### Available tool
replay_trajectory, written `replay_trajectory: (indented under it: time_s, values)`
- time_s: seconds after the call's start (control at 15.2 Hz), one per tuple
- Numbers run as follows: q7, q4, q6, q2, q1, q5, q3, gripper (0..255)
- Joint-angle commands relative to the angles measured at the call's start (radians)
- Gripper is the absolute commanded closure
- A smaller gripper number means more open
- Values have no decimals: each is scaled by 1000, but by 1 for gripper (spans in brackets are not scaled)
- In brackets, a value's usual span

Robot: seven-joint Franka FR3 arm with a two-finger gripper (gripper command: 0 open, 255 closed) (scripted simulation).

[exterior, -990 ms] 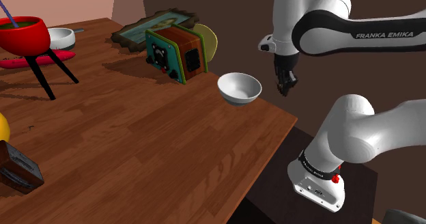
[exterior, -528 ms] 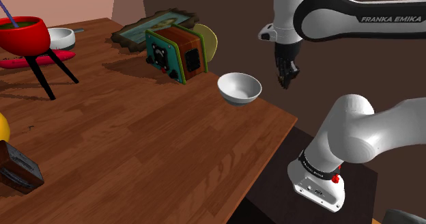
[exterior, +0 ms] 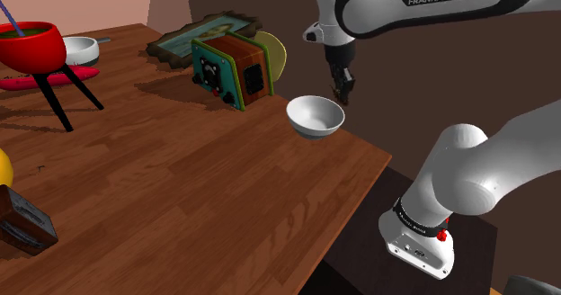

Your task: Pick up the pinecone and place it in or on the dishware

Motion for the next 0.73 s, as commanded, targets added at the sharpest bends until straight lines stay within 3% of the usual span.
replay_trajectory:
  time_s: [0.0, 0.2, 0.66]
  values:
    - [4, 69, 12, 81, 2, 4, 1, 255]
    - [10, 164, 20, 186, 6, 11, 5, 255]
    - [29, 81, 113, 198, 5, 6, 1, 255]
